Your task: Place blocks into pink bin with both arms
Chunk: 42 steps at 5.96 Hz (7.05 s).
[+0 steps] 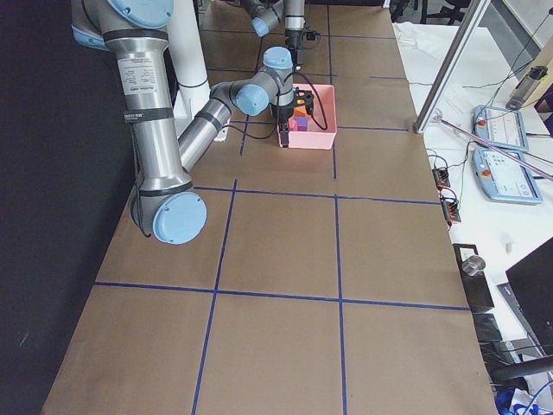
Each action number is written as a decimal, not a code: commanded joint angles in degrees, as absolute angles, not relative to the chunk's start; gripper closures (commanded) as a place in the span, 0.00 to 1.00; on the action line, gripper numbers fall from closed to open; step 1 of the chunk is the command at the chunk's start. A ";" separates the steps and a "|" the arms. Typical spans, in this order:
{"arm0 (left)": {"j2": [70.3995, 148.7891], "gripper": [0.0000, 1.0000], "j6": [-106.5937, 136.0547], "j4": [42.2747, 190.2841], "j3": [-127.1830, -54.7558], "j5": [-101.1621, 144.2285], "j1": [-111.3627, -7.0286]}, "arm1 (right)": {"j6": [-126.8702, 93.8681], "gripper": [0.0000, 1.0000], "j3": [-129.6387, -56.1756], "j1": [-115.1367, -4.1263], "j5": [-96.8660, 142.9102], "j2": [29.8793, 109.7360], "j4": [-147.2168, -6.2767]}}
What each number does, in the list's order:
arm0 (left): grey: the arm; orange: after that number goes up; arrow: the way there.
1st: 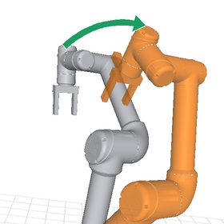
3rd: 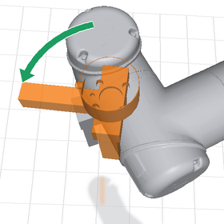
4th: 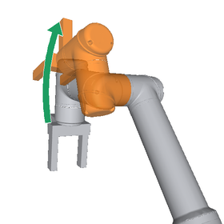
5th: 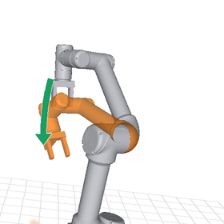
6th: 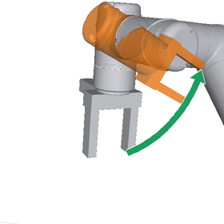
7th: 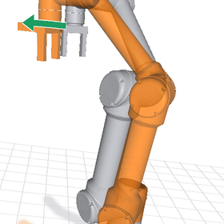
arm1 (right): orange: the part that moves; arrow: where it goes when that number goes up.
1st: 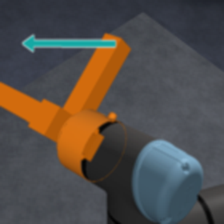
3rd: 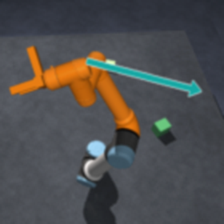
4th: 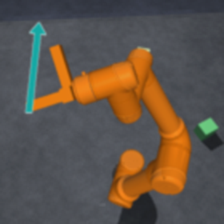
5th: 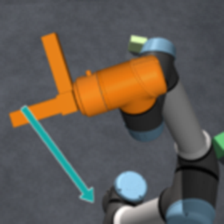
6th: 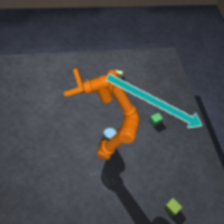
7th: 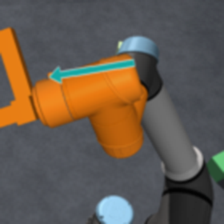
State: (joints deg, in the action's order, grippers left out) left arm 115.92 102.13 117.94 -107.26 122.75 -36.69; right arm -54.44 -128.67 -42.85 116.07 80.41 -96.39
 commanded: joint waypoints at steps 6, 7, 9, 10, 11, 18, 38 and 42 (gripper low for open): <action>87.08 0.00 68.14 117.95 -120.40 123.48 -49.79 | -26.34 0.00 -127.80 -61.57 123.13 97.71 -96.06; 81.01 0.00 54.72 117.95 -120.24 123.66 -53.58 | -19.67 0.00 -125.70 -66.92 126.96 99.65 -96.06; 71.93 0.00 25.62 117.69 -116.83 129.95 -64.89 | 0.86 0.00 -117.37 -81.05 135.33 103.08 -96.15; 69.81 0.00 15.40 116.03 -113.85 131.64 -68.78 | 7.14 0.00 -114.46 -86.00 137.09 104.75 -96.50; 68.05 0.00 8.51 107.75 -113.21 131.75 -71.25 | 10.34 0.00 -114.35 -88.05 137.02 107.81 -96.50; 84.07 0.00 -2.28 83.49 -103.33 140.79 -88.49 | 11.69 0.00 -113.38 -88.51 136.05 110.21 -95.89; 78.93 0.00 -4.48 82.00 -105.30 137.37 -89.91 | 9.84 0.00 -110.74 -88.51 132.89 105.20 -95.71; 78.57 0.00 -4.57 81.91 -105.82 137.46 -90.88 | 10.37 0.00 -110.30 -88.59 133.15 105.29 -95.71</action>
